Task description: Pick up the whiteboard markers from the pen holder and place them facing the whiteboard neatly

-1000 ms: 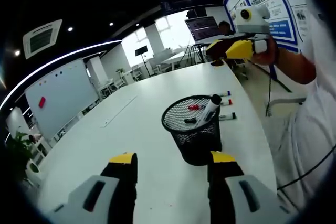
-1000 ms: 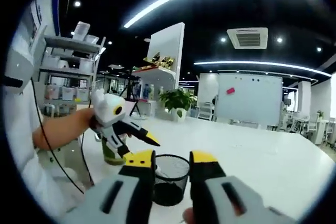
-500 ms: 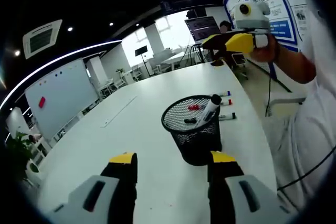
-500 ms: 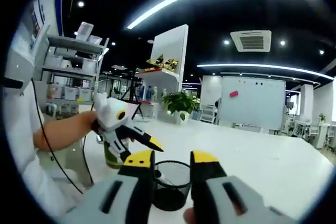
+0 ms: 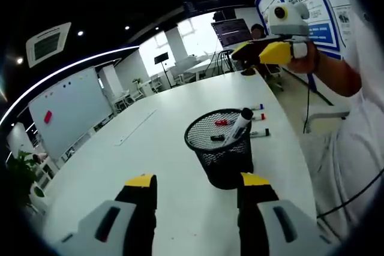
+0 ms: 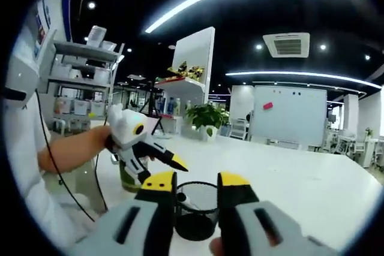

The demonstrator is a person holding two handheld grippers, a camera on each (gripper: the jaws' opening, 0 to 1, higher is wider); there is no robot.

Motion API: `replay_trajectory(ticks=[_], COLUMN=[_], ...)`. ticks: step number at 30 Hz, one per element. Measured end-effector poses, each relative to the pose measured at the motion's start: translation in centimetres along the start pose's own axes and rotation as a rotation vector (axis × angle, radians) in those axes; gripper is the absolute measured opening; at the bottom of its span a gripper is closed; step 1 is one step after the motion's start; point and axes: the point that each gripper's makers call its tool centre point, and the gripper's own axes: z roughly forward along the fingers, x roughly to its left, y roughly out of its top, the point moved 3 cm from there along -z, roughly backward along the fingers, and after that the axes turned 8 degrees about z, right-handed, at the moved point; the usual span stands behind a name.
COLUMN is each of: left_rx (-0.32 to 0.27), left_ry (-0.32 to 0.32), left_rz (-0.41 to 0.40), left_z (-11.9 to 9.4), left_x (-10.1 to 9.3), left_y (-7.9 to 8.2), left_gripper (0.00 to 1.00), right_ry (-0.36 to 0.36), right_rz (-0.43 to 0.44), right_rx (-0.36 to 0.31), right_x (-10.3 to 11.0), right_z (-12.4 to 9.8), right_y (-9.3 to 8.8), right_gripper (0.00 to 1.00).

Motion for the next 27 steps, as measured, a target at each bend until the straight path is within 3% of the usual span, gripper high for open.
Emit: replay_trajectory(ticks=[11, 27], left_rx=[0.000, -0.001], left_ry=[0.000, 0.001], left_rz=[0.000, 0.000], left_z=[0.0, 0.1], left_x=[0.0, 0.2], left_y=[0.0, -0.1], left_gripper=[0.55, 0.55], right_ry=[-0.003, 0.033], right_rz=[0.004, -0.073], right_rx=[-0.009, 0.053], right_x=[0.3, 1.8], right_z=[-0.2, 1.5], right_y=[0.1, -2.4], right_gripper=[0.26, 0.27])
